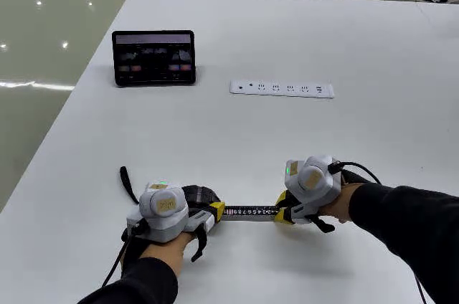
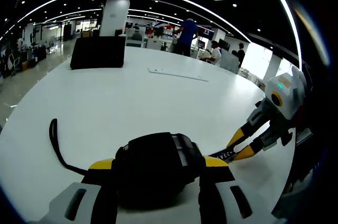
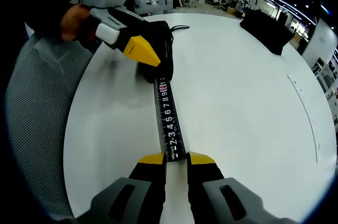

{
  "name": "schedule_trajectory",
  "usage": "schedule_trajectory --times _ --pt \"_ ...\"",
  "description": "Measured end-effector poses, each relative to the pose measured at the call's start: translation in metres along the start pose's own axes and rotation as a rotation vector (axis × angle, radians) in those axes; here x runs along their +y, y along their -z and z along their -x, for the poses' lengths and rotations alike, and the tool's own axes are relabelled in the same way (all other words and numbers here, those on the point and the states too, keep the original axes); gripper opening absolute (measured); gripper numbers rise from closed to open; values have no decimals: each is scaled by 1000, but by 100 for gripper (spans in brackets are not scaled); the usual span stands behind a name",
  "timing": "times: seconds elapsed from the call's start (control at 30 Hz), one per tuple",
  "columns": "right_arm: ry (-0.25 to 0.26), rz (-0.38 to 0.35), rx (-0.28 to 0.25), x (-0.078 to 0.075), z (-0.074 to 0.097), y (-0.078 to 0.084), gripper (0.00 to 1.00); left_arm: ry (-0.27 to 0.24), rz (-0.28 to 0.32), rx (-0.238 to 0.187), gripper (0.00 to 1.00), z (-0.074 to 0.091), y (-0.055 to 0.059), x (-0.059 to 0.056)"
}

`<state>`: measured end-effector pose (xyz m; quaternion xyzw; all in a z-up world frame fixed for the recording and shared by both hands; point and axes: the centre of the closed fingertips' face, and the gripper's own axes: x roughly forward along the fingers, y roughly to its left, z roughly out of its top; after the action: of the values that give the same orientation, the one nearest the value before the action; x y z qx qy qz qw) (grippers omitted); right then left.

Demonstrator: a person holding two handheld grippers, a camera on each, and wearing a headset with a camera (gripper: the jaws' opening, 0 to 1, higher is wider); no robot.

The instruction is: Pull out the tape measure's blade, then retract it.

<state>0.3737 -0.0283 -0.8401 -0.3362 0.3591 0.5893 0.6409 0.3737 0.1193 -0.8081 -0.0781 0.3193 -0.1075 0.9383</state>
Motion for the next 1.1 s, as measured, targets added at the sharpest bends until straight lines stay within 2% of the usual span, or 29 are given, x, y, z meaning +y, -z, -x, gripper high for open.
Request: schedule_trajectory --times 1.1 --pt "-27 -25 -41 9 -14 -23 10 25 12 -1 57 2 -1 1"
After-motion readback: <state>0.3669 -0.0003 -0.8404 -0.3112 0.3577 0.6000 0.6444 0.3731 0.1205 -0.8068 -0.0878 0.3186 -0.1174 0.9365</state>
